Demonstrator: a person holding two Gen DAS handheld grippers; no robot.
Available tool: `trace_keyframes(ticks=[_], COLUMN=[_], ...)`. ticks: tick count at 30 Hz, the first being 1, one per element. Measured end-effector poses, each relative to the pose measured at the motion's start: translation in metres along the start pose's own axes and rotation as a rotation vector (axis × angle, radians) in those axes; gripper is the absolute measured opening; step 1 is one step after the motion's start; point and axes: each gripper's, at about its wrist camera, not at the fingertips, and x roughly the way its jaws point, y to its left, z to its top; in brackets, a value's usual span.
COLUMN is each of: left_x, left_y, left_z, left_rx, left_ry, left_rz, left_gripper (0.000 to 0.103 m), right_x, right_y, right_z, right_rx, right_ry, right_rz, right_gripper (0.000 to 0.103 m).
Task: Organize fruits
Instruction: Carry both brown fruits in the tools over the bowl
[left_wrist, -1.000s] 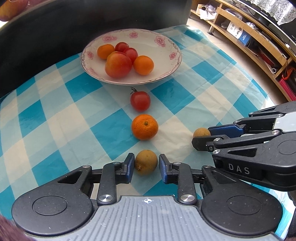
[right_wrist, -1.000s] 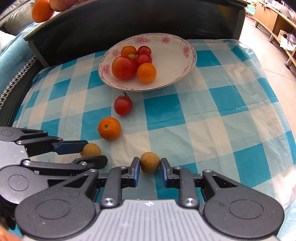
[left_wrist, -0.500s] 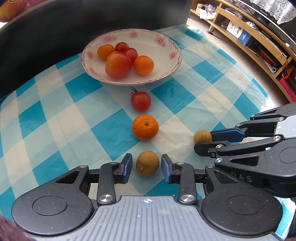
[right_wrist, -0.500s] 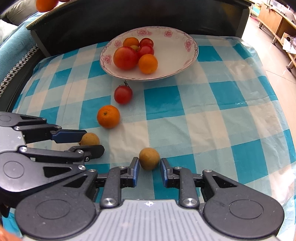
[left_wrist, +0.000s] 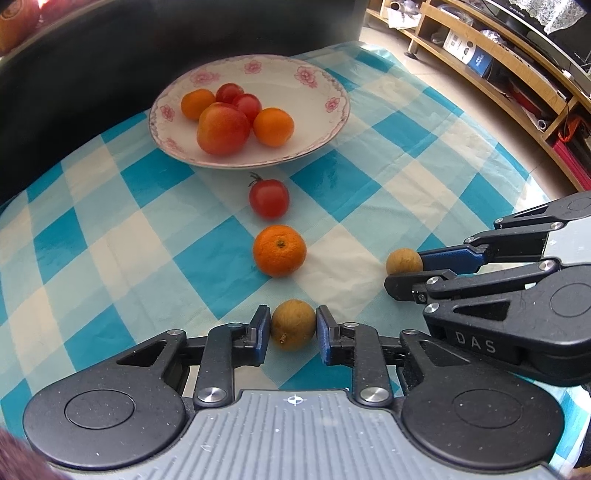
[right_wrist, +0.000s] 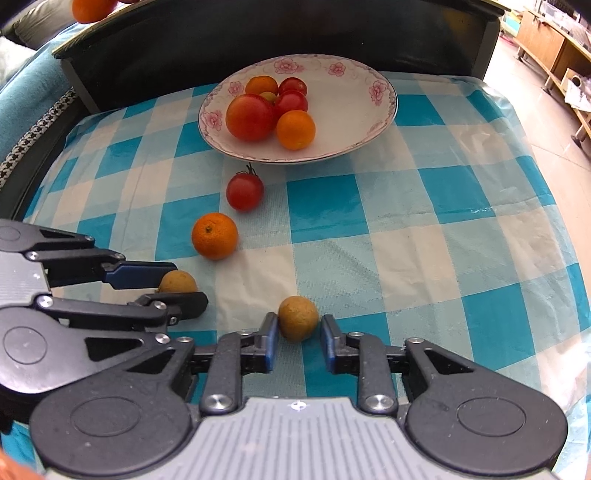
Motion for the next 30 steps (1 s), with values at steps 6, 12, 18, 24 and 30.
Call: trace_keyframes(ticks=[6,12,18,24,30], left_x=[-0.010,-0.019,-0.018,-0.020,-0.018], left_y=[0.001,0.012,0.017,0.021,0.027], left_z=[0.002,0.015,0.033,0.052,0.072], left_rx=[0.000,-0.035,-0.053,-0.055,-0.071], left_ry=[-0.034,-0.081,-0.102,-0.137,-0.162], left_rz=[0.002,0.018,0.017,0.030,0.029], left_gripper=[0.034,0.034,0.034,0.033,0.033], right_x=[-0.008,-0.015,-0.019,-0.021,-0.023], right_y=[-0.006,-0.003,0.001,0.000,-0.007], right_z=[-0.001,0.008,0.019,0.035,0.054], right_rx=[0.020,0.018,0.021,0.030,0.049], right_ry=[-0.025,-0.053,-0.078,-0.106,-0.140], right_rz=[-0.002,-0.012,-0.009,-0.010,-0.004], right_gripper=[0.027,0.027,0.027,0.027,0.027])
